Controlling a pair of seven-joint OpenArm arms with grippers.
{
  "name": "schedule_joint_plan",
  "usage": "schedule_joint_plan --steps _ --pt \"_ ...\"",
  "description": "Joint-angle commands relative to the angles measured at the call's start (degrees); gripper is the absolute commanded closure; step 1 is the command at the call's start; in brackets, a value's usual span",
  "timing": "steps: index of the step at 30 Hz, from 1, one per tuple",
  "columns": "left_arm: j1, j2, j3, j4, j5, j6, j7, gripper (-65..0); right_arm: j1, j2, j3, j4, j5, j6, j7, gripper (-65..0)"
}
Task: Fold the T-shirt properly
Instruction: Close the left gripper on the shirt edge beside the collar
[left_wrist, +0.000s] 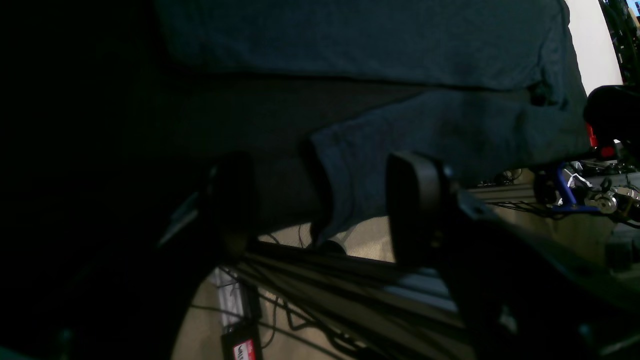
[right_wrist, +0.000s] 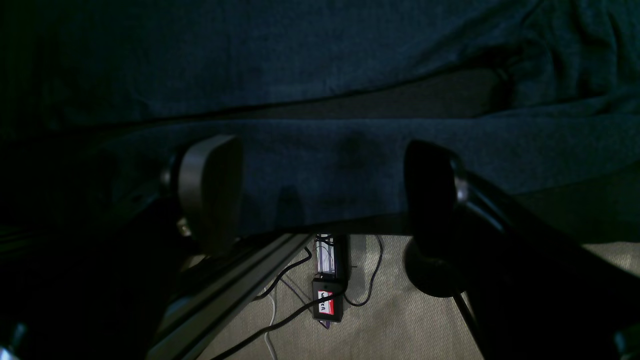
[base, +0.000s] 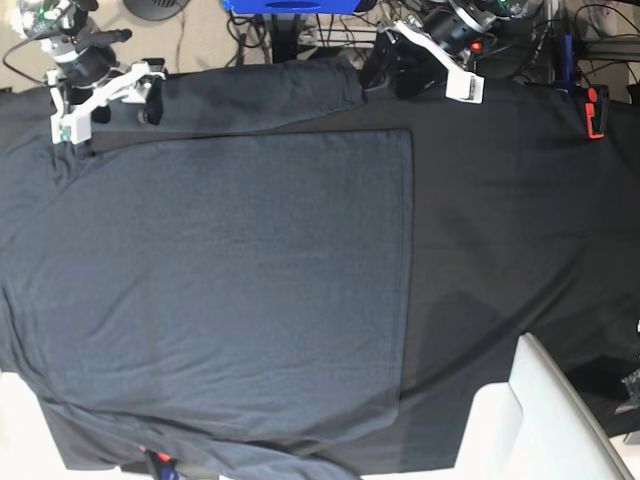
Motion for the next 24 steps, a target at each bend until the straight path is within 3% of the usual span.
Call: schedule_joint_plan --steps 1,6,11,20,24 --pt "0.0 -0.3 0.1 0.6 -0.8 -0.6 -0.9 -36.9 -0.3 0.3 0.1 0.8 0.5 0.4 1.0 -47.4" --pt "-2.9 1.7 0.2 -4.2 -0.8 -0.6 -0.9 -36.5 -0.3 0.3 0.1 0.8 0.5 0.4 1.0 -47.4" --pt "-6.2 1.8 4.3 -8.8 -0.8 -0.6 3.6 -36.5 -0.3 0.3 0.2 0.8 0.5 0.4 1.0 -47.4" --pt "-6.9 3.2 8.6 -8.8 -0.5 -0.6 3.8 -36.0 -0.3 0.3 0.2 0.8 0.5 0.4 1.0 -47.4" --pt "-7.8 3.3 8.6 -9.1 -0.6 -0.6 4.0 -26.3 -0.3 0.3 0.2 0.8 0.5 0.4 1.0 -47.4"
